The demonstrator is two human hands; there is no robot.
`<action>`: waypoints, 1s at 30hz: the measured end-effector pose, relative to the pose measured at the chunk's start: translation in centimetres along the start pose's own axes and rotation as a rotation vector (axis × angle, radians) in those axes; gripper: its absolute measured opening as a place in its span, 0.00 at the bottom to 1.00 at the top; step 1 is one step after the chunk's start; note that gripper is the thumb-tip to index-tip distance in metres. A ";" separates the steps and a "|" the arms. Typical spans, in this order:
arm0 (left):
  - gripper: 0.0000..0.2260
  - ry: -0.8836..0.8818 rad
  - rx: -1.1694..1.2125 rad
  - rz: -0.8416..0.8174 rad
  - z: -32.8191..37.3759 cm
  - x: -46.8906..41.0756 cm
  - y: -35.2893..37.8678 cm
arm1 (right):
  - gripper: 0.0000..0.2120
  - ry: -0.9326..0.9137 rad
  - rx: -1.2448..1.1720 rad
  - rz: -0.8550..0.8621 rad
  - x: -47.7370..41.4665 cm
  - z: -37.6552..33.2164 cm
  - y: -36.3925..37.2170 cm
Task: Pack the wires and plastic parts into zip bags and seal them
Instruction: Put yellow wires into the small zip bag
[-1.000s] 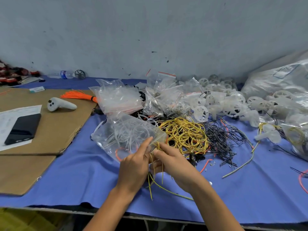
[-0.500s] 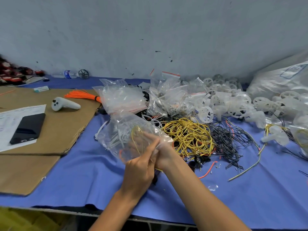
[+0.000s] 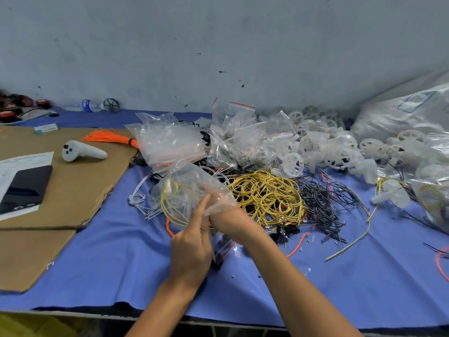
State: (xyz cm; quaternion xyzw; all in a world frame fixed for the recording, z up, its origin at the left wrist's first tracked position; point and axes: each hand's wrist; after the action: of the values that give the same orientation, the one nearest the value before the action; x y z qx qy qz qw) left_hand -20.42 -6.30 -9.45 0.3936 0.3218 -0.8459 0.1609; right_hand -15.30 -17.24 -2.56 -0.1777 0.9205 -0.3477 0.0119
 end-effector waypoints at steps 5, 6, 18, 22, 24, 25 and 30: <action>0.23 -0.009 -0.052 0.008 -0.4 0.0 0.1 | 0.08 -0.099 0.000 0.053 5.6 1.4 -0.6; 0.22 0.008 -0.068 0.002 -0.4 -0.1 0.1 | 0.09 -0.093 -0.089 0.051 6.6 2.0 -1.7; 0.21 -0.029 -0.031 -0.066 0.2 0.0 0.0 | 0.16 0.533 0.364 0.642 7.1 16.0 -12.7; 0.21 -0.032 -0.034 -0.094 0.5 -0.2 -0.1 | 0.11 0.485 0.330 0.707 6.2 16.3 -12.3; 0.21 -0.034 -0.032 -0.103 0.6 -0.2 -0.3 | 0.10 0.457 0.234 0.808 6.0 16.3 -12.6; 0.21 -0.033 -0.031 -0.110 0.6 -0.2 -0.3 | 0.10 0.441 0.151 0.879 6.1 16.4 -12.9; 0.20 -0.014 -0.031 -0.123 0.5 -0.2 -0.4 | 0.09 0.358 -0.414 1.070 6.9 16.1 -14.7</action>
State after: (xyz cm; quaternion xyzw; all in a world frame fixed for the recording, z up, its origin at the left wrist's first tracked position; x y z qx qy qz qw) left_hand -20.73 -6.38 -8.86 0.3645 0.3573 -0.8519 0.1172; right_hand -14.74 -39.98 -4.59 0.3730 0.9184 -0.1315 -0.0049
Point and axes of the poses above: each hand's wrist, its own x-axis away from the middle knuckle, its own y-axis out of the palm, z = x × y, and after that the axes turned 11 degrees about y, right-handed
